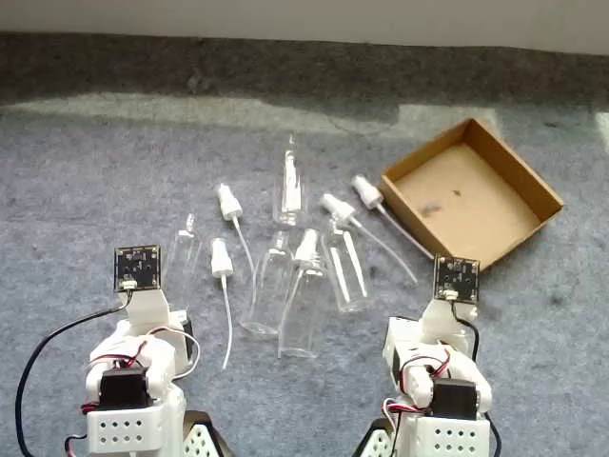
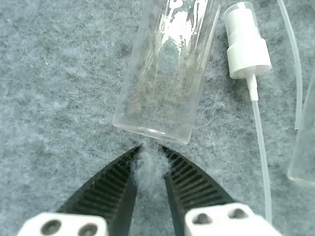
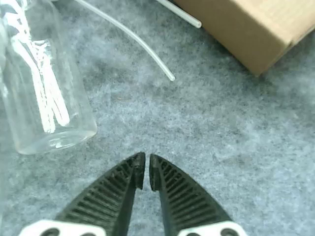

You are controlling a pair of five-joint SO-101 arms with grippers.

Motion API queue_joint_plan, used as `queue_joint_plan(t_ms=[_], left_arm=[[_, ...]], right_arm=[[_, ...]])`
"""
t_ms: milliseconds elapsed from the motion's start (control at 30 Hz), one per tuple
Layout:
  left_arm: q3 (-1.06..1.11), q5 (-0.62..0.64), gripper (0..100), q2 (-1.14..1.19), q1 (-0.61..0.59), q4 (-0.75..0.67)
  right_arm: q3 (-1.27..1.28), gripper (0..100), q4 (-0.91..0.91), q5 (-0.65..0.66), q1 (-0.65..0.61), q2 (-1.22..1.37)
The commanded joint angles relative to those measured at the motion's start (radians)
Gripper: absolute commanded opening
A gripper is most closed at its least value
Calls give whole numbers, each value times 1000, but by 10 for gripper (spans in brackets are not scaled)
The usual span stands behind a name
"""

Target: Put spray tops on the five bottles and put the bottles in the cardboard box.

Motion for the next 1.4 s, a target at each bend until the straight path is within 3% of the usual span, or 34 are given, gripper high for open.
queue_joint_plan(t_ms=[0, 1367], left_arm=[[19, -5, 5, 8, -12, 5], [19, -6, 7, 7, -10, 6]], right_arm=[[104, 5, 7, -11, 12, -8], [94, 6, -41, -9, 12, -10]])
